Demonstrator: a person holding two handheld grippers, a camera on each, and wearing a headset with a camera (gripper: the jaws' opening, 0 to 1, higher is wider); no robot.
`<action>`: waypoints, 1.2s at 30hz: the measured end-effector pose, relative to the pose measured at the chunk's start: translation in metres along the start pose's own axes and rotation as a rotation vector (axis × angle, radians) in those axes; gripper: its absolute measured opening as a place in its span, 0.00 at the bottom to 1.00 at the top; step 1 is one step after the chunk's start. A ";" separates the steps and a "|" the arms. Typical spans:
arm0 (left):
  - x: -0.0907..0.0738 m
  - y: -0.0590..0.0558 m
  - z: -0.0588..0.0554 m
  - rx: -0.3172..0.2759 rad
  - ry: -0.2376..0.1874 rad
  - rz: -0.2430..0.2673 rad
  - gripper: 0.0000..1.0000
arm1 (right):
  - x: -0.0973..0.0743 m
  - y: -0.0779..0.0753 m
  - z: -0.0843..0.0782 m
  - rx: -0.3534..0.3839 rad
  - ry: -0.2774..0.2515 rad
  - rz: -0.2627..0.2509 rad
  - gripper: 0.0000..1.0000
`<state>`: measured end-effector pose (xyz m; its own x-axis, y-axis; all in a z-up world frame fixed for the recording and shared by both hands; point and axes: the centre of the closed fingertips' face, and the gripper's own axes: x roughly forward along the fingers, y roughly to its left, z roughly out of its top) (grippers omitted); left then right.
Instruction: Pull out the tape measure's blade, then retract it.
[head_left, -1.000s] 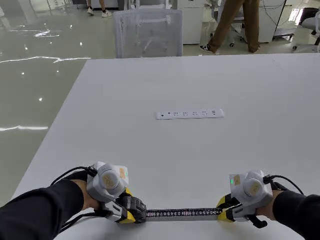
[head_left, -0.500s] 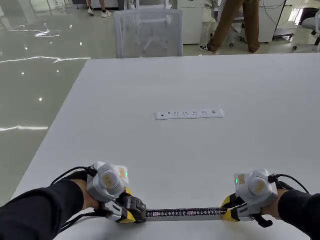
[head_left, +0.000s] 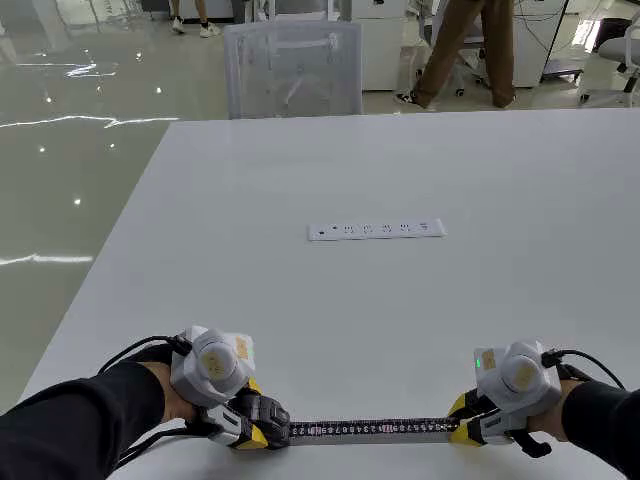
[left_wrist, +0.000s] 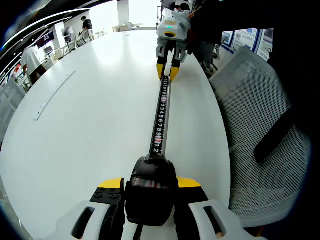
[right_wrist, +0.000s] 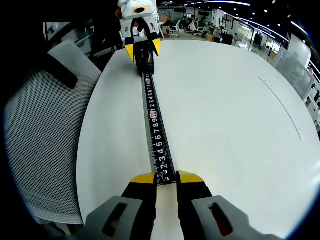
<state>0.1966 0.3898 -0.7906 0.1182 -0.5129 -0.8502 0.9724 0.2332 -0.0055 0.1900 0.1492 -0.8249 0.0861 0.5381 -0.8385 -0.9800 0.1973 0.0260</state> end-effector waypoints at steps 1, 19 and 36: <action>0.000 0.000 0.000 0.000 0.000 0.000 0.34 | 0.000 0.000 0.000 -0.001 0.001 0.000 0.11; 0.000 0.000 -0.001 0.006 0.002 -0.001 0.34 | 0.000 0.000 0.000 -0.004 0.015 0.013 0.11; -0.012 0.016 0.013 -0.106 -0.039 0.037 0.50 | 0.003 0.003 0.000 -0.031 0.153 0.056 0.14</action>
<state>0.2136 0.3892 -0.7739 0.1633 -0.5333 -0.8300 0.9407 0.3378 -0.0320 0.1875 0.1516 -0.8272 0.0056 0.4156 -0.9095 -0.9878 0.1438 0.0596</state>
